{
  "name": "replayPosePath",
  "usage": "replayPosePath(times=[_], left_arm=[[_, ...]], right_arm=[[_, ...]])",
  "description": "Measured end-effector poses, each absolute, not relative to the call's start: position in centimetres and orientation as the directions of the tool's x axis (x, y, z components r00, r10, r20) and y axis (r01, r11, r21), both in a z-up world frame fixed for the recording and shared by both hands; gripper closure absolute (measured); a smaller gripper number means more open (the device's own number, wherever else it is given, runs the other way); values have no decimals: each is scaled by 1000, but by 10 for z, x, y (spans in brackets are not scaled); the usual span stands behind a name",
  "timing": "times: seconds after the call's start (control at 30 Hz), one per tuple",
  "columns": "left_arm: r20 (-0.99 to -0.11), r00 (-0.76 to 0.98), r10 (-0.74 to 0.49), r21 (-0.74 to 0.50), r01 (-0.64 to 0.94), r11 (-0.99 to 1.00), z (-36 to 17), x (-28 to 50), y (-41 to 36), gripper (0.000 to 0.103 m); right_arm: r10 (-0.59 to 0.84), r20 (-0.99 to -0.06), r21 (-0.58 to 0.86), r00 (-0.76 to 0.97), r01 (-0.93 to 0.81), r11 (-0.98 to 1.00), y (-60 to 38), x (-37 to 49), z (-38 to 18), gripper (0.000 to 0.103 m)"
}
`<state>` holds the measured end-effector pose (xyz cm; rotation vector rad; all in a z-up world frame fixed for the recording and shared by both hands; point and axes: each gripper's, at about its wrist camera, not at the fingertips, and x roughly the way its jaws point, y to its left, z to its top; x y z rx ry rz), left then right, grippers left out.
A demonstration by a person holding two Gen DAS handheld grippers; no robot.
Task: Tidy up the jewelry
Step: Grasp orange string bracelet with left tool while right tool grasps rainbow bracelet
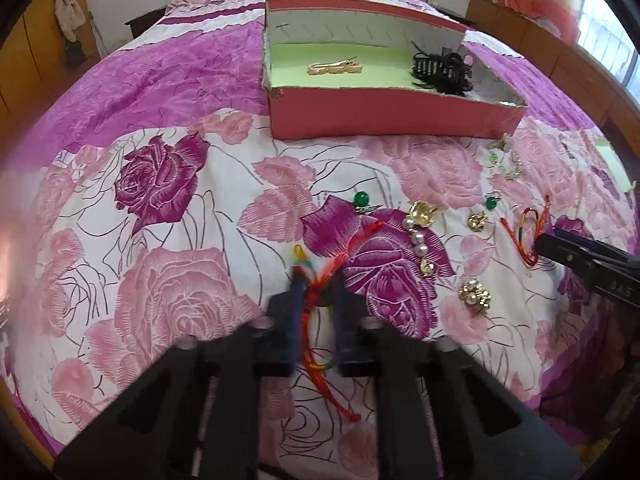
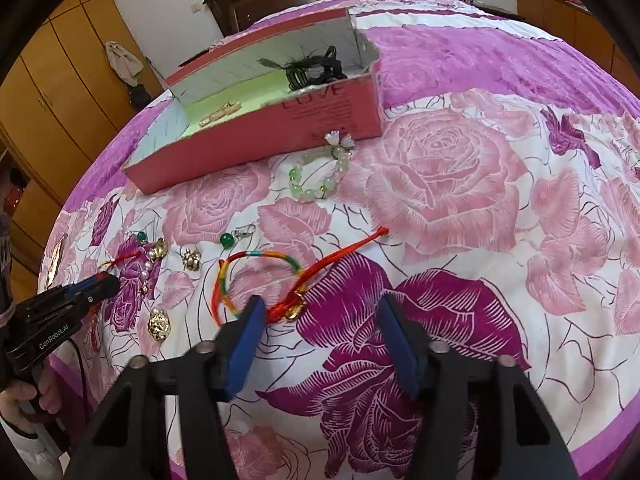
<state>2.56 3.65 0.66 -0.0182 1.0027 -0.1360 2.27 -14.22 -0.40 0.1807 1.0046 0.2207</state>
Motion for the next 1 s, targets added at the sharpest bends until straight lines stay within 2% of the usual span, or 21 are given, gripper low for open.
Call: replayPosePath(times=[0.17, 0.23, 0.53, 0.6, 0.63, 0.73, 1.0], left_arm=[[-828, 541, -144, -99, 112, 989, 11, 23, 36, 103], [-822, 548, -155, -108, 118, 987, 14, 22, 35, 103], [-809, 557, -188, -134, 137, 981, 20, 19, 25, 103], [-804, 561, -196, -138, 145, 980, 22, 17, 23, 103], [-802, 564, -198, -138, 148, 979, 24, 16, 21, 103], [-795, 571, -206, -145, 152, 978, 28, 14, 19, 103], [-771, 597, -224, -163, 155, 974, 46, 8, 17, 103]], right_arm=[[278, -803, 260, 527, -109, 959, -141, 21, 0, 72], [284, -800, 262, 528, -117, 958, -139, 21, 1, 75], [278, -799, 249, 533, -127, 960, -130, 36, -5, 76], [272, -800, 239, 535, -131, 962, -130, 36, -7, 81], [265, -798, 232, 541, -130, 964, -130, 35, -6, 88], [274, -786, 240, 554, -134, 961, -133, 30, -1, 96], [307, -722, 258, 620, -170, 951, -138, 8, 27, 98]])
